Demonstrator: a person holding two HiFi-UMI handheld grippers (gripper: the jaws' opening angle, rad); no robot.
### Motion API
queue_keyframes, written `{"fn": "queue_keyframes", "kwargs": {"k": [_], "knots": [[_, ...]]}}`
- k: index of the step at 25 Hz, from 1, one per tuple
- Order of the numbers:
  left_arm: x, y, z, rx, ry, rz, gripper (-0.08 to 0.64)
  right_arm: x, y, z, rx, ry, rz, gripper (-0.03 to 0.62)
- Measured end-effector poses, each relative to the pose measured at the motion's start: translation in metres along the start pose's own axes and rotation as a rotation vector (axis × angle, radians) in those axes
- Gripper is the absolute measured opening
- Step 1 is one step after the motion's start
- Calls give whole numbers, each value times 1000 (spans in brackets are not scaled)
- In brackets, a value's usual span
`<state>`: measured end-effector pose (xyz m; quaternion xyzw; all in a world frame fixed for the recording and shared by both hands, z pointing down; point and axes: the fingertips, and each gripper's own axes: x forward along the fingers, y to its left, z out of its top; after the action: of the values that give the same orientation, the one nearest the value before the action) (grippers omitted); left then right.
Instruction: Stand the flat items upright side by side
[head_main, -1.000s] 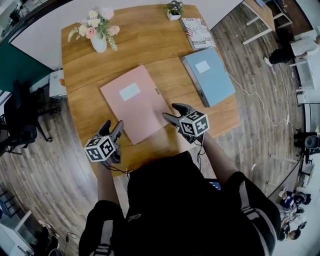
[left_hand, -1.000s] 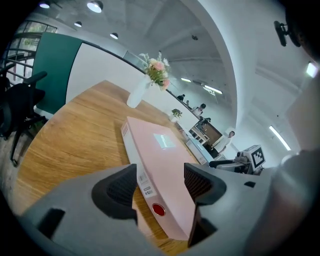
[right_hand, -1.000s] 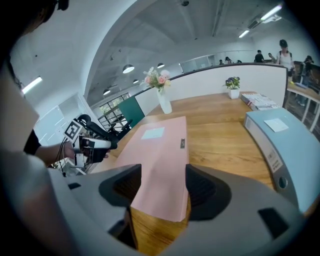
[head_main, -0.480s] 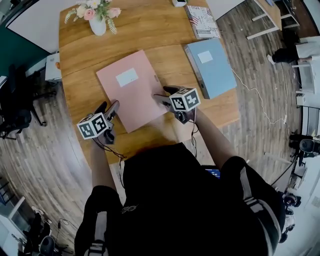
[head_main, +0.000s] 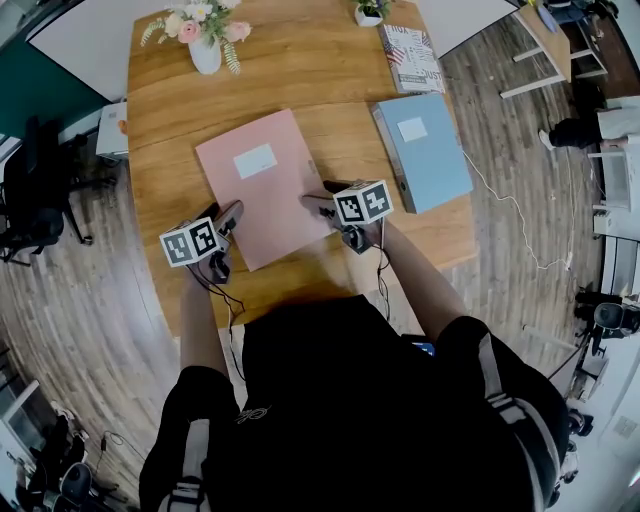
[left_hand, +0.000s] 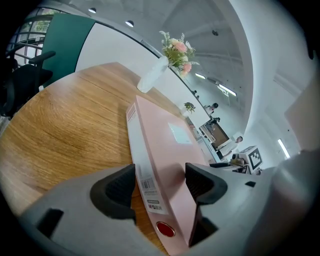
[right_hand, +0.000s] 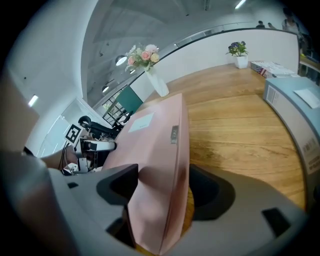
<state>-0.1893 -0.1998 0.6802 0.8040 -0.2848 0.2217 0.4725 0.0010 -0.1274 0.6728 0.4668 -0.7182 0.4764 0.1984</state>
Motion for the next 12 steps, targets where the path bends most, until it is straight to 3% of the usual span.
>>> {"fn": "queue_keyframes", "kwargs": {"k": [12], "knots": [[6,0,2,12,32,10,314,7,6,3,-76,17,15,308]]}}
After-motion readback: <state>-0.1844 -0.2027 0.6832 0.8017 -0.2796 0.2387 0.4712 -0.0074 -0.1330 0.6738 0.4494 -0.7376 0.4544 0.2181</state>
